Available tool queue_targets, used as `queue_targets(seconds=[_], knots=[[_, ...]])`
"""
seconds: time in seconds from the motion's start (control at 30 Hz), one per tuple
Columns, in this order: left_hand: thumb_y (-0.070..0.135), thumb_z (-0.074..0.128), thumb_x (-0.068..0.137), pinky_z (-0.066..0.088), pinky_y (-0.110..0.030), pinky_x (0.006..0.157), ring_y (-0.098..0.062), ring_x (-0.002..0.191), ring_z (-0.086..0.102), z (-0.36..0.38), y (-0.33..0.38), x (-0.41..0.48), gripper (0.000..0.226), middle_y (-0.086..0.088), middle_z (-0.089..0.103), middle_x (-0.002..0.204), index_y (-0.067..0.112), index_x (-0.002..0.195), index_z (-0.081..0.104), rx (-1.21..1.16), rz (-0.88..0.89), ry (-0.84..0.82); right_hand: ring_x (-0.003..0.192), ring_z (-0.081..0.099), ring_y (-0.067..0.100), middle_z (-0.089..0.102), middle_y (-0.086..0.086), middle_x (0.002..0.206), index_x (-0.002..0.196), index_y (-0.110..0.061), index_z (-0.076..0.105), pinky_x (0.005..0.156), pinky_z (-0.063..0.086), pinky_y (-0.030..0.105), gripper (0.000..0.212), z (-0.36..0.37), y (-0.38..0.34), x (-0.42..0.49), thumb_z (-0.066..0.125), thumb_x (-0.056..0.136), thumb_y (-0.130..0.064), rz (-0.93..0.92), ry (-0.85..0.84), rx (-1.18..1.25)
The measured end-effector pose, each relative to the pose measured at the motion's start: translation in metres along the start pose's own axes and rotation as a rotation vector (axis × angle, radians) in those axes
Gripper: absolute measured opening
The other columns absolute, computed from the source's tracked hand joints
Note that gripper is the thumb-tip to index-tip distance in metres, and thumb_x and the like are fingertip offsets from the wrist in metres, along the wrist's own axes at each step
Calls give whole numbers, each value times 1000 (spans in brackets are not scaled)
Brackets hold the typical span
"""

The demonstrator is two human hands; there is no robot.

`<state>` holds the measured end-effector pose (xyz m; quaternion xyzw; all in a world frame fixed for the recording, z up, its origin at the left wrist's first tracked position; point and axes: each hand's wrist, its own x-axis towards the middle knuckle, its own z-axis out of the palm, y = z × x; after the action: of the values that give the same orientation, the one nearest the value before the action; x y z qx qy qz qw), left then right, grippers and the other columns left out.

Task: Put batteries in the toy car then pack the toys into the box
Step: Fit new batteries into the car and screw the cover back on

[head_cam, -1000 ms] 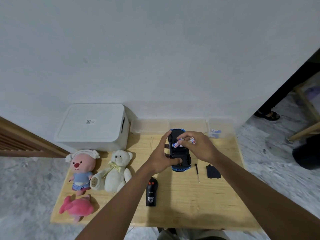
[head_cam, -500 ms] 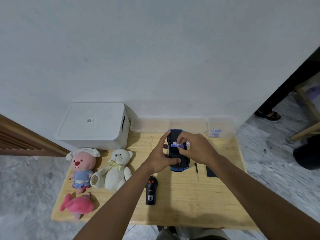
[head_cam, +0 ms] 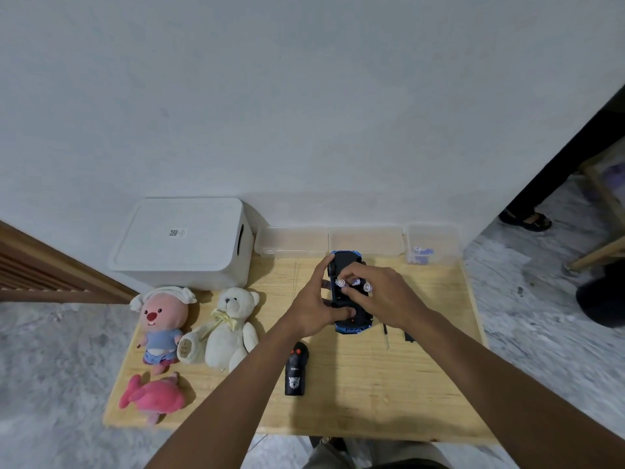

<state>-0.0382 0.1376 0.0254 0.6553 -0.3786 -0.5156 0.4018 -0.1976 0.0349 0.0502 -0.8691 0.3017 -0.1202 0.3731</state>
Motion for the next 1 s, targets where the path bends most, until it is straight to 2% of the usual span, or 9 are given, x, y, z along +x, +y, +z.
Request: queue_targets(seconds=[0.07, 0.2, 0.33, 0.5, 0.6, 0.7, 0.8, 0.9, 1.0], knots=[[4, 86, 77, 62, -38, 88, -17, 101, 70, 0, 1, 0, 113, -9, 54, 128, 49, 157, 20, 0, 18, 2, 89, 64, 2, 69, -17, 97, 106, -37, 65, 79, 53, 32, 12, 0, -1, 1, 66, 94, -37, -6, 9, -3], [3, 85, 78, 61, -32, 87, -3, 88, 70, 1, 6, -1, 112, -6, 56, 127, 48, 157, 20, 9, 62, -6, 90, 62, 2, 66, -16, 95, 101, -37, 75, 79, 53, 31, 12, 4, 0, 6, 73, 89, -38, 26, 64, 13], [3, 84, 79, 61, -31, 85, -16, 96, 68, 4, 13, -4, 110, 3, 56, 124, 48, 156, 20, 13, 86, 6, 91, 63, 7, 64, -12, 95, 97, -35, 79, 81, 53, 36, 14, 7, 6, 9, 80, 83, -35, 110, 98, 69], [2, 82, 80, 61, -28, 83, -21, 106, 66, 8, 16, -6, 108, 8, 57, 122, 47, 156, 20, -7, 99, 16, 91, 64, 13, 66, -6, 93, 94, -37, 80, 83, 54, 41, 15, 1, 6, 10, 83, 81, -31, 188, 106, 156], [0, 81, 81, 59, -24, 81, -23, 114, 63, 6, 18, -6, 107, 10, 57, 122, 44, 157, 20, -9, 112, 19, 98, 65, 11, 68, -11, 99, 98, -38, 80, 87, 54, 38, 16, -1, 5, 8, 79, 85, -29, 186, 83, 172], [2, 81, 82, 58, -21, 79, -23, 117, 61, 7, 19, -8, 107, 16, 56, 122, 43, 158, 18, 28, 111, 11, 90, 62, 6, 66, -15, 89, 87, -40, 80, 82, 53, 33, 11, -2, 5, 8, 84, 78, -34, 248, 123, 124], [5, 82, 82, 58, -21, 81, -23, 117, 61, 8, 15, -8, 108, 13, 55, 123, 44, 158, 16, 51, 104, 0, 85, 61, 3, 67, -18, 83, 79, -37, 78, 77, 52, 31, 10, -4, 4, 6, 86, 74, -36, 265, 114, 77], [6, 84, 81, 60, -25, 82, -24, 117, 62, 9, 14, -7, 109, 9, 56, 125, 44, 158, 17, 38, 81, -13, 72, 57, 2, 63, -16, 81, 89, -30, 66, 65, 47, 24, 16, -7, 2, -3, 80, 81, -29, 233, 99, 94], [6, 84, 80, 60, -26, 81, -25, 112, 65, 8, 12, -5, 109, 2, 55, 127, 45, 158, 18, 34, 70, -5, 71, 57, 2, 62, -9, 89, 106, -26, 56, 61, 46, 19, 14, -8, 4, -12, 56, 97, -16, 270, 54, 250]])
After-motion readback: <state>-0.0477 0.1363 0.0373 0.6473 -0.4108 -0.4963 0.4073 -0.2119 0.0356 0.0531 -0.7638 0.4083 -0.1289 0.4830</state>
